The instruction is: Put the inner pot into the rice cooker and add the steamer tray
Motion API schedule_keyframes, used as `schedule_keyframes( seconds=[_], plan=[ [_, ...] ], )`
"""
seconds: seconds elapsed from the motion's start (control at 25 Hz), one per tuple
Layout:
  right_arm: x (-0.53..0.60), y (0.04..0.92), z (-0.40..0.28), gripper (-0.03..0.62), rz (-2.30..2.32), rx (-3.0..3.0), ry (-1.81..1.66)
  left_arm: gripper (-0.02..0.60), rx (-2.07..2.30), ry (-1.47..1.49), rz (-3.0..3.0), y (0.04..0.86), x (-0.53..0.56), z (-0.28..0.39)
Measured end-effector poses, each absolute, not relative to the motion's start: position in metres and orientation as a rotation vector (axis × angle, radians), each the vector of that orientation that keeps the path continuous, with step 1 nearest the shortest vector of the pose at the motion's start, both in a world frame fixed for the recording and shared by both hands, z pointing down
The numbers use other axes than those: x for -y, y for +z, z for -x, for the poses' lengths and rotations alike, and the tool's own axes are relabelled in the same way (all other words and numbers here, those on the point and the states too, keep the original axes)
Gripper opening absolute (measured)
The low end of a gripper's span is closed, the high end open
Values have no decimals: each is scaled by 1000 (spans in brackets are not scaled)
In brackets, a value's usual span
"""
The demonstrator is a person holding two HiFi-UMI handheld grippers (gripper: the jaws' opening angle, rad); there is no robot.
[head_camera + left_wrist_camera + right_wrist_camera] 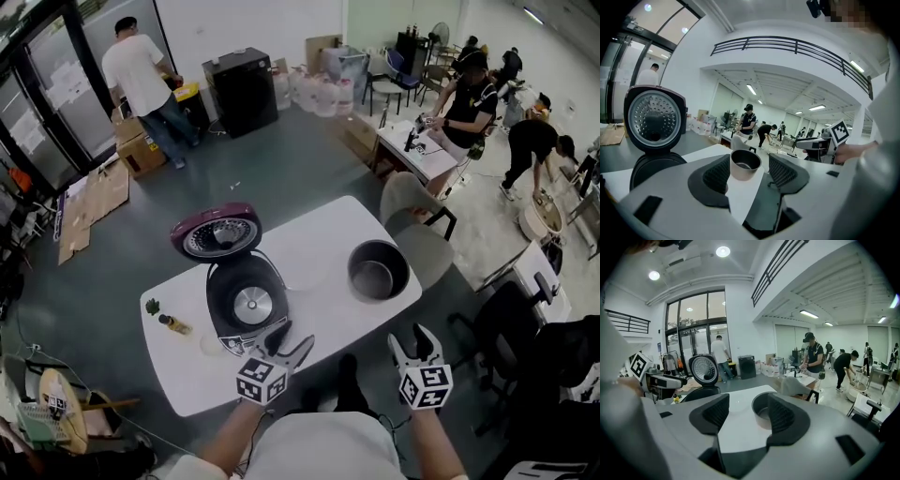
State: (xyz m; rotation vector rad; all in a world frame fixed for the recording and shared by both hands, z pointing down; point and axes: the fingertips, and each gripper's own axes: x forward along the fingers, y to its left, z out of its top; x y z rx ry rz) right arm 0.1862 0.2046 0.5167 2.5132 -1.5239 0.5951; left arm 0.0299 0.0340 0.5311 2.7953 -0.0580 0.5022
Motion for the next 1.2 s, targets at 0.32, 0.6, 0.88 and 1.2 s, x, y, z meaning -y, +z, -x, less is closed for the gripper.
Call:
schedule_keyframes(
  seconds=[0.32, 0.6, 0.88, 1.2],
  plan=[
    [-178, 538, -269, 268, -2422, 1590, 641, 264, 139, 529, -2763, 548, -23, -104],
    [-155, 572, -340, 268, -2324, 1631, 710, 264, 190, 573, -2727, 575, -11, -178],
    [-134, 622, -390, 268, -2214, 1647, 817, 264, 220, 666, -2668, 618, -5, -232],
    [-115, 679, -434, 268, -2106, 1641, 913, 270, 288, 765, -2574, 673, 5, -275]
  ],
)
